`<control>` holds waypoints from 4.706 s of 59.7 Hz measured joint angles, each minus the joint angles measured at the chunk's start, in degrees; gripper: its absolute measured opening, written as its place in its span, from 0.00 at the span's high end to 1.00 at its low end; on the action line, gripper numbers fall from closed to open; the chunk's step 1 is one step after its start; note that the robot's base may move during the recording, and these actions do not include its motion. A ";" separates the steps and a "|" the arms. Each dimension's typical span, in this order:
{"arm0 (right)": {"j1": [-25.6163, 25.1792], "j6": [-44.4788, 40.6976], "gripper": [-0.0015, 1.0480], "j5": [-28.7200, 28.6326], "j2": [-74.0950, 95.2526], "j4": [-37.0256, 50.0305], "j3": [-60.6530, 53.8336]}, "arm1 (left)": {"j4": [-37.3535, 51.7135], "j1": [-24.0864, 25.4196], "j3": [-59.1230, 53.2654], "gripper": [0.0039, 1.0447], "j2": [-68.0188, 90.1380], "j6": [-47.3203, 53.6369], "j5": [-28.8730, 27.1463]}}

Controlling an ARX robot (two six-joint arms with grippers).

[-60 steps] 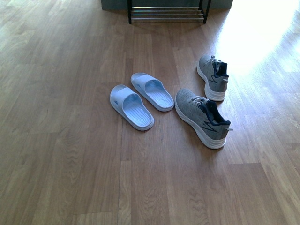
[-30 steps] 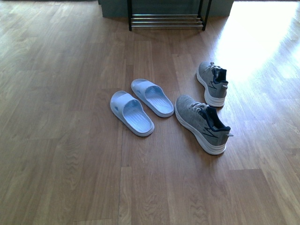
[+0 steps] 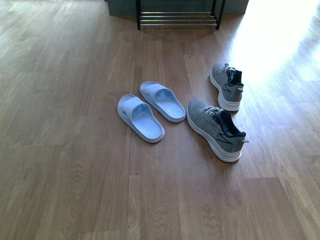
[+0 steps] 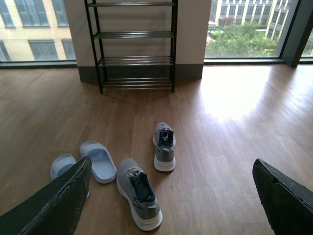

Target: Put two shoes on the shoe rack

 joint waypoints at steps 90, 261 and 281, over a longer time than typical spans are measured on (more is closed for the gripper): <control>-0.02 0.00 0.09 0.04 -0.02 -0.02 0.00 | -17.84 -7.61 7.04 0.09 11.30 -12.50 -20.57; -0.02 0.00 0.09 0.00 0.04 -0.02 0.00 | -11.17 -30.27 79.30 0.09 156.95 -31.52 11.52; -0.02 -0.02 0.09 0.00 0.04 -0.02 0.00 | -12.26 -30.49 79.84 0.40 157.52 -30.84 9.22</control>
